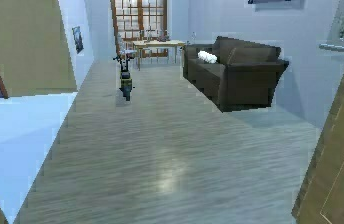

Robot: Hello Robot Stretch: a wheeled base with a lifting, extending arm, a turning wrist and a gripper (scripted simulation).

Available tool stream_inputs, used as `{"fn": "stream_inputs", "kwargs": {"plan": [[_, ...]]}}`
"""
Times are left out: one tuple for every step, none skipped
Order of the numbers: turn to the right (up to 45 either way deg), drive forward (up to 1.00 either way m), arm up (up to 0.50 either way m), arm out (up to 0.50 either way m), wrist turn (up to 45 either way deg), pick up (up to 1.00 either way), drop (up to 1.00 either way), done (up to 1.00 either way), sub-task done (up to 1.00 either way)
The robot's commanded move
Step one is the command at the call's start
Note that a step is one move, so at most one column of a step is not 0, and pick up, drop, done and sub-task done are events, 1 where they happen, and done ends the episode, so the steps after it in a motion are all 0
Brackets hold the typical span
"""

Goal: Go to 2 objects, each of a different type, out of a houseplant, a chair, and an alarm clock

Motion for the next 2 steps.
{"fn": "stream_inputs", "kwargs": {"plan": [[0.0, 1.00, 0.00, 0.00, 0.0, 0.00, 0.00, 0.00, 0.00], [0.0, 1.00, 0.00, 0.00, 0.0, 0.00, 0.00, 0.00, 0.00]]}}
